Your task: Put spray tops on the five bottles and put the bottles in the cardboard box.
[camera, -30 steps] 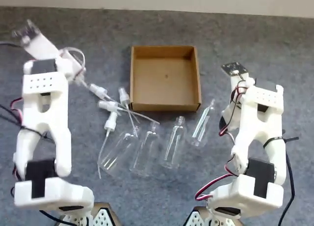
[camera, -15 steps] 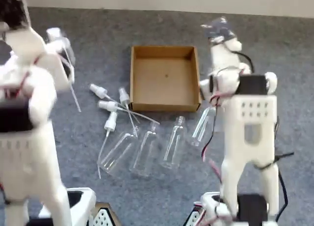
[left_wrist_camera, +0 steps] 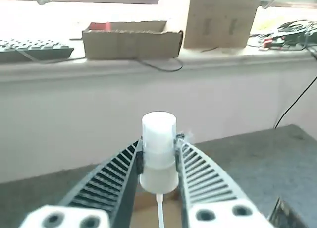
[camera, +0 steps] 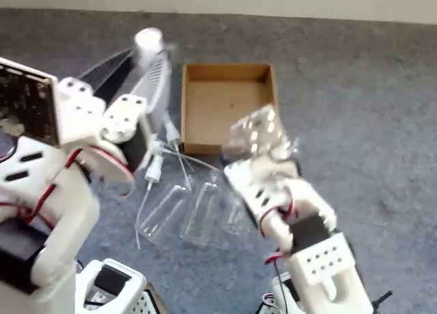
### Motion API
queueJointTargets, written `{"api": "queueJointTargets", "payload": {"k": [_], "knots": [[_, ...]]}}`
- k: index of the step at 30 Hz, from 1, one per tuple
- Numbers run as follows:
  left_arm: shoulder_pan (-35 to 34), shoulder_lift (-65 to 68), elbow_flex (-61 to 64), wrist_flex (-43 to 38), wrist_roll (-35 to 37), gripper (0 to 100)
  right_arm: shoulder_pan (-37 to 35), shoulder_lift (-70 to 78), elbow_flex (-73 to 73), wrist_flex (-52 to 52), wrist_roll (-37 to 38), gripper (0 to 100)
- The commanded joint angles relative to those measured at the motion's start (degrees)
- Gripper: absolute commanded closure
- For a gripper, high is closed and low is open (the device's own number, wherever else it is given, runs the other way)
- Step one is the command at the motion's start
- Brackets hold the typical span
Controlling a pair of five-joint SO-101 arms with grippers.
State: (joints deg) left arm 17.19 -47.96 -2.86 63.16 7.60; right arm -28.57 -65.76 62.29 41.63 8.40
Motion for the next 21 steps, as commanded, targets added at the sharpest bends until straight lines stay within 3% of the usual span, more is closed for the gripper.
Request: {"api": "queueJointTargets", "payload": {"k": [1, 7, 15, 21], "knots": [[5.8, 3.4, -0.7, -10.1, -0.4, 99, -2.6, -7.2, 6.1, -5.7, -1.3, 99.4], [12.2, 8.0, -0.6, -11.3, -0.4, 99, -3.0, -17.4, 10.4, -5.8, -1.1, 99.4], [12.8, 8.0, -0.4, -9.8, -0.3, 99, -3.0, -33.0, 20.7, -6.0, -1.2, 99.4], [15.3, 8.0, 1.5, -9.8, -0.3, 99, -3.0, -35.1, 22.3, -6.0, -1.2, 99.4]]}}
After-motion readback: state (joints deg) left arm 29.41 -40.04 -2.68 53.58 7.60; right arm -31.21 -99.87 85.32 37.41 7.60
